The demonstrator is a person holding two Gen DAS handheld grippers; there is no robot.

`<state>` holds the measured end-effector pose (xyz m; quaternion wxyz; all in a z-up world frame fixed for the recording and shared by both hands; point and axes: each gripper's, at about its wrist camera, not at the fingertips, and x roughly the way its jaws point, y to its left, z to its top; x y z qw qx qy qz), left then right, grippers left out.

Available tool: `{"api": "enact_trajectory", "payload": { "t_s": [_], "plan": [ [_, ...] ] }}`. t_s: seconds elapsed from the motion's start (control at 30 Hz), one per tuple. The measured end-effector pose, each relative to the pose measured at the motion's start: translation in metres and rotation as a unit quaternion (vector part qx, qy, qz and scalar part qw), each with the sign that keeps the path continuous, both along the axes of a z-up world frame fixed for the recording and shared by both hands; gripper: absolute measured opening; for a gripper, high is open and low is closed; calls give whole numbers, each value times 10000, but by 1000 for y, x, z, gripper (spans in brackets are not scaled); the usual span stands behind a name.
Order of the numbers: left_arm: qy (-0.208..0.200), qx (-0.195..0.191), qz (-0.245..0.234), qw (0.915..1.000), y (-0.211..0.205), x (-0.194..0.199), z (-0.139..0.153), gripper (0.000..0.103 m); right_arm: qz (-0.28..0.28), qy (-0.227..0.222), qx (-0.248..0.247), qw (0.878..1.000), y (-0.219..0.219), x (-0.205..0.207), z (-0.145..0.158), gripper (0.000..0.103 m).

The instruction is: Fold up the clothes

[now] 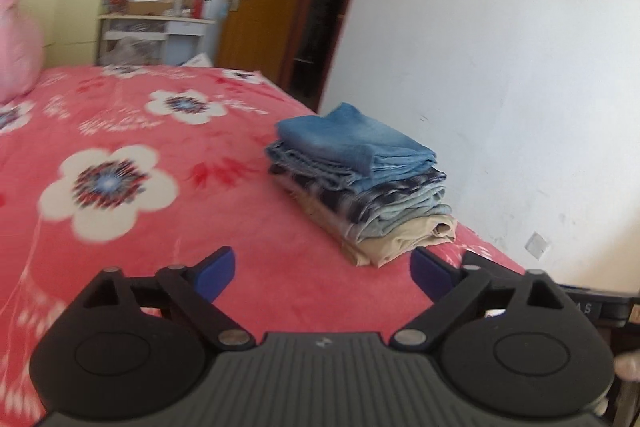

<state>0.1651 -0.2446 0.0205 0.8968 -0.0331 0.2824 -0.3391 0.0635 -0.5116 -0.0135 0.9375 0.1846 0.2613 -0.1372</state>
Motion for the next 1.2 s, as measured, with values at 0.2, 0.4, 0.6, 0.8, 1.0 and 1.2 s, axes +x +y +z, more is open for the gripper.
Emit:
{"api": "enact_trajectory", "payload": {
  "t_s": [0.2, 0.4, 0.6, 0.8, 1.0, 1.2],
  "plan": [
    [-107, 180, 565, 9982, 56, -49, 16, 103, 259, -68, -14, 9996, 82, -15, 23, 102],
    [-612, 661, 1119, 9896, 82, -71, 30, 103, -38, 109, -499, 9987, 139, -23, 39, 102],
    [-1003, 741, 1392, 9824, 92, -88, 40, 103, -418, 117, -1029, 9937, 161, -29, 43, 102],
    [-1048, 699, 1427, 9817, 91, -97, 48, 103, -613, -23, -1227, 9905, 165, -38, 54, 102],
    [-1030, 544, 1417, 9830, 88, -103, 49, 103, -699, -98, -1335, 9885, 165, -44, 59, 102],
    [-1311, 744, 1589, 9757, 80, -112, 50, 103, -680, -70, -1441, 9872, 167, -45, 55, 102]
  ]
}}
